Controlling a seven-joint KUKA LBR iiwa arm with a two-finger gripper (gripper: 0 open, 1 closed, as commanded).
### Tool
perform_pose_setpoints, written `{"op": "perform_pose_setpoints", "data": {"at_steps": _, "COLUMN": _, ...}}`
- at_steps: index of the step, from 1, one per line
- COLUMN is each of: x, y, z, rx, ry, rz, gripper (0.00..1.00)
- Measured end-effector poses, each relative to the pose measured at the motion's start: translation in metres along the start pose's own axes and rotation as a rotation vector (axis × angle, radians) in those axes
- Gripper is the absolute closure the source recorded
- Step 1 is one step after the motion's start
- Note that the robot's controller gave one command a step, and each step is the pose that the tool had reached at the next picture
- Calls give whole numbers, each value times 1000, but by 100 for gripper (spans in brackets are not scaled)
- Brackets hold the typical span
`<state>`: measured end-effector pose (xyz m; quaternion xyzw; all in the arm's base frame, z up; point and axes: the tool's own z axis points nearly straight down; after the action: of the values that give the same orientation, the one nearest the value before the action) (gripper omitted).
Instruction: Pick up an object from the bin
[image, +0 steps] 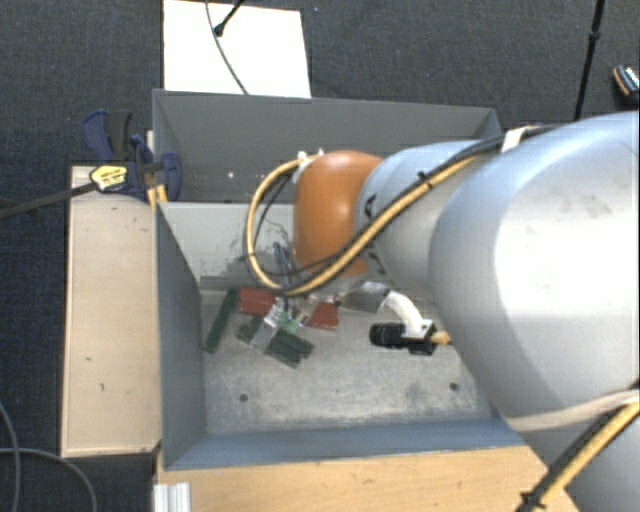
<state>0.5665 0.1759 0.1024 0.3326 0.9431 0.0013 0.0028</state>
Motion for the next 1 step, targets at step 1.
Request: {"op": "perform_pose_setpoints", "data": {"at_steps": 1, "x": 7, "y": -13, "z": 33, "rx": 6, "ry": 5, "rz": 209, "gripper": 0}}
